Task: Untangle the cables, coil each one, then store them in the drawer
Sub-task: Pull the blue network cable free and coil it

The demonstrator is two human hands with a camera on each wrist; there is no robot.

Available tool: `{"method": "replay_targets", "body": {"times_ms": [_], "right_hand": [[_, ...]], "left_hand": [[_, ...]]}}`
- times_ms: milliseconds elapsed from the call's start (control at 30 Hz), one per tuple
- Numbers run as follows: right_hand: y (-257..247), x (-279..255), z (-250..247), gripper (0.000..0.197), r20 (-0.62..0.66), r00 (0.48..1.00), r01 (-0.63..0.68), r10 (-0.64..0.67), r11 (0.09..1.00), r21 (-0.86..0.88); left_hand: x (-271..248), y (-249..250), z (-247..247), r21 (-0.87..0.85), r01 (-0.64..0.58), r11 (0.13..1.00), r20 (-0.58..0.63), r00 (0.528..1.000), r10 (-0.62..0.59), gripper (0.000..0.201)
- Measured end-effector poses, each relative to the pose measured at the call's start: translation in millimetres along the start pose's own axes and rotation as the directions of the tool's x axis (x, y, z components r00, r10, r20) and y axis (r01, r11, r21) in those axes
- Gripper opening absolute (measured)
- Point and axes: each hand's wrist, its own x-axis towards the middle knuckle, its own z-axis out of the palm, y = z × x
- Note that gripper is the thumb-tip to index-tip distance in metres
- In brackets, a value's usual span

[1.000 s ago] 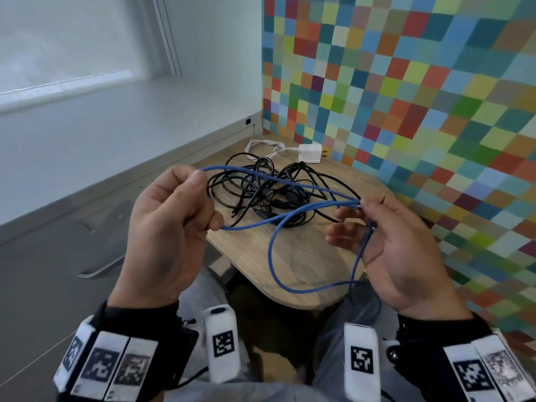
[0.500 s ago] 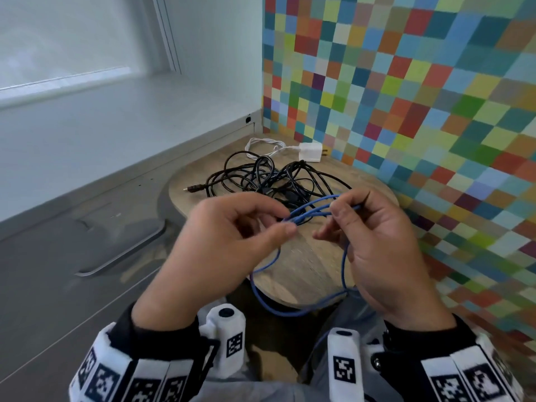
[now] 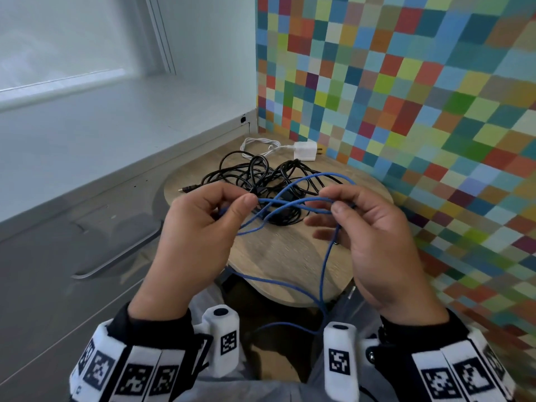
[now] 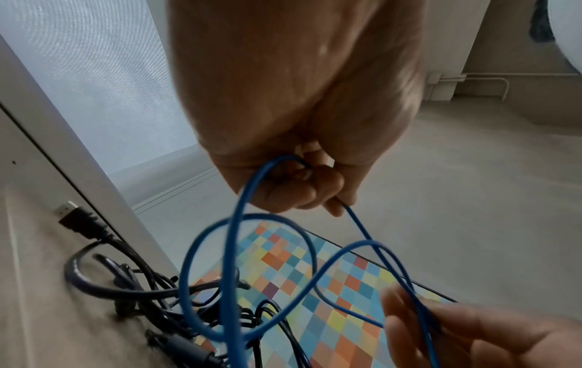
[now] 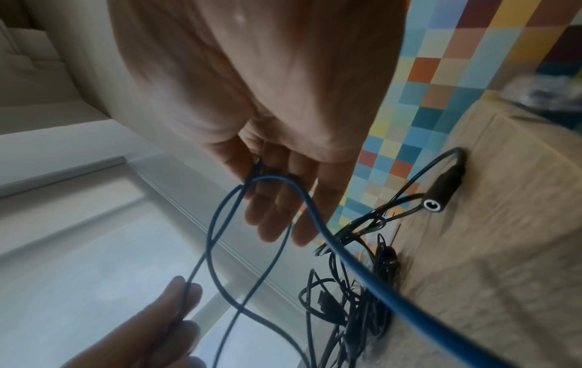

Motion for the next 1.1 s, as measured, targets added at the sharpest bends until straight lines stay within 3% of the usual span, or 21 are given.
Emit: {"method": "replay_targets", "body": {"times_ms": [133, 233, 333, 400, 467, 633, 767, 933, 1033, 1100], "right_hand": [[1, -1, 1, 0.032, 0.025, 0.999, -0.04, 0.038, 0.994, 0.1], [-1, 0, -4, 0.016, 0.047, 0.996, -0.086, 0.08, 0.985, 0.149], [-1, 1, -11, 0.01, 0.071, 0.995, -0.082, 0.072, 0.986, 0.144], [-1, 2, -14, 0.027, 0.086, 0.994, -0.071, 0.063, 0.994, 0.087], [-2, 1, -13, 0.02, 0.082, 0.995, -0.063, 0.058, 0.996, 0.055], [-1, 4, -13, 0.012, -0.038, 0.999, 0.003, -0.003, 1.0, -0.008], [-2, 6, -18, 0.016, -0.138, 0.99, 0.031, -0.006, 0.983, 0.18], [-7, 14, -44, 0.033, -0.323, 0.943, 0.07, 0.074, 0.908, 0.413], [-6, 18, -59, 0.033, -0.44, 0.891, 0.087, 0.114, 0.907, 0.411], [-4, 19, -66, 0.028, -0.477, 0.871, 0.088, 0.117, 0.919, 0.385]], "left_hand": [[-1, 0, 6, -0.077, 0.077, 0.994, 0.053, 0.996, -0.073, 0.018], [0, 2, 6, -0.161, 0.145, 0.976, 0.066, 0.988, -0.136, 0.019], [1, 3, 3, -0.136, 0.132, 0.982, 0.033, 0.991, -0.129, 0.02], [1, 2, 2, -0.112, 0.106, 0.988, 0.008, 0.994, -0.106, 0.021], [2, 0, 3, -0.114, 0.091, 0.989, -0.014, 0.996, -0.093, 0.021], [2, -3, 4, -0.057, 0.006, 0.998, -0.043, 0.999, -0.009, 0.026], [5, -15, 1, -0.017, -0.01, 1.0, -0.114, 0.993, 0.008, 0.022], [17, -28, -25, -0.147, 0.019, 0.989, -0.389, 0.918, -0.075, 0.02], [21, -29, -41, -0.236, 0.022, 0.972, -0.513, 0.846, -0.144, 0.02], [22, -30, -46, -0.269, 0.016, 0.963, -0.542, 0.824, -0.165, 0.018]]}}
